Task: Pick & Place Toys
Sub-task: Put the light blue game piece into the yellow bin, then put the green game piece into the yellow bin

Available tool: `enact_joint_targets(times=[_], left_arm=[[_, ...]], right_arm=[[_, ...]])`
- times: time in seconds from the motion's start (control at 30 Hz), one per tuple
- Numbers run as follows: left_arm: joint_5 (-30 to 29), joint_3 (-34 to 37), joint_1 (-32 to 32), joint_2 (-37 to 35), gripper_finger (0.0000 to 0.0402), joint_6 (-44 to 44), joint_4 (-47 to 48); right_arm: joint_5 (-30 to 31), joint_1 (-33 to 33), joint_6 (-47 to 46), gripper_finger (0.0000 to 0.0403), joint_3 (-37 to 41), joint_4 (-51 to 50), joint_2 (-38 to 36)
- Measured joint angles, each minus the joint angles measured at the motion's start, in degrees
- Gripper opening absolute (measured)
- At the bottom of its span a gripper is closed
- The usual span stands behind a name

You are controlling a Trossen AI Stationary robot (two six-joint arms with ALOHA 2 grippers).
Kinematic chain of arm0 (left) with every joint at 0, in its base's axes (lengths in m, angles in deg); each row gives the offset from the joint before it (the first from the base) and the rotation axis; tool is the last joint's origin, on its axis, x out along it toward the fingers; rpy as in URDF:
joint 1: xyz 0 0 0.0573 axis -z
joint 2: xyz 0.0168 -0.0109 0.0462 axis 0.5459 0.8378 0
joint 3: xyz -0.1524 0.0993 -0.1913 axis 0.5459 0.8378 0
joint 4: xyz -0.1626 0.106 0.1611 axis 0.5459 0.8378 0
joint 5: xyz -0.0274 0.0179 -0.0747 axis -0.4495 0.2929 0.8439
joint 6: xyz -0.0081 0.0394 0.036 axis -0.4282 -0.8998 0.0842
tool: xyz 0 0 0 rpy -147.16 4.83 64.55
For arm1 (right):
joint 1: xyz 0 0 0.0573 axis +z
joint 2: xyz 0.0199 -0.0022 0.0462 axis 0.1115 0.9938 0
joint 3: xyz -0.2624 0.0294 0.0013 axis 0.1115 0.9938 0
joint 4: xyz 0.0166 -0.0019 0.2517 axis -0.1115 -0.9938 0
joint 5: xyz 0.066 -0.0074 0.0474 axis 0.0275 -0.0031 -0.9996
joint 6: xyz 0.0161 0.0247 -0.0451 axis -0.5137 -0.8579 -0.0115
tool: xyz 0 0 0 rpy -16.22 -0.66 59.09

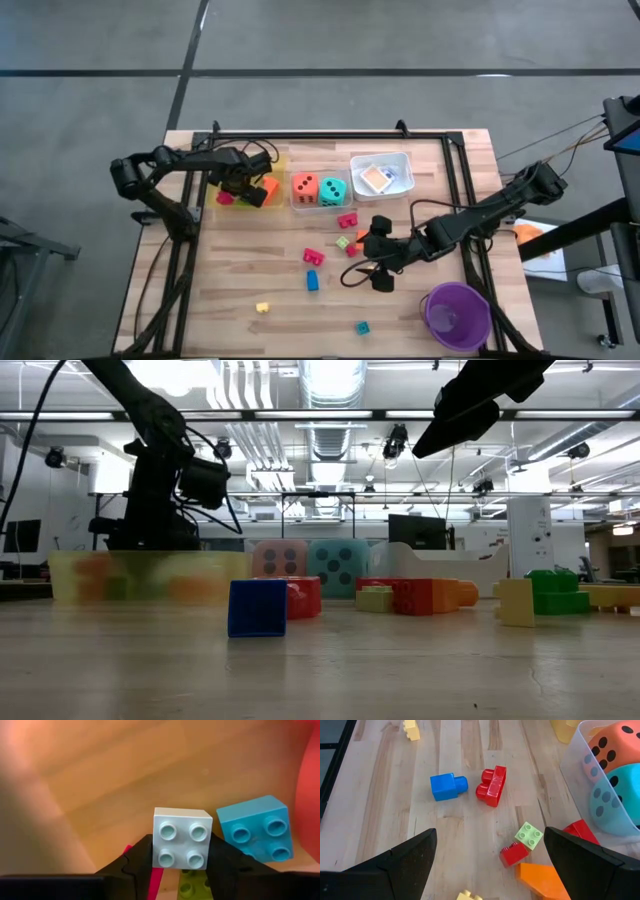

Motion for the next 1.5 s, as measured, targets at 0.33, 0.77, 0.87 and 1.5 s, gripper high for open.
enact_joint_targets(times=[0.33, 0.77, 0.87, 1.5], left_arm=[[1.0, -0.4, 0.0, -0.7, 0.0287, -2.3, 1.6], [1.5, -12.7, 0.3, -2.8, 0.0349, -8.2, 13.9], [1.6, -14.9, 1.2, -4.8, 0.0349, -9.6, 16.9], [8.2, -14.6, 51.7, -16.3, 0.0349, 11.8, 13.4]], right_arm=[[0.0, 0.0, 0.0, 0.0364, 0.0, 0.0, 0.0], [0.0, 0.0, 0.0, 0.0364, 0.0, 0.0, 0.0], [0.0, 0.0, 0.0, 0.0364, 0.0, 0.0, 0.0], [1.1, -2.2, -1.6, 0.0364, 0.0, 5.4, -1.3]])
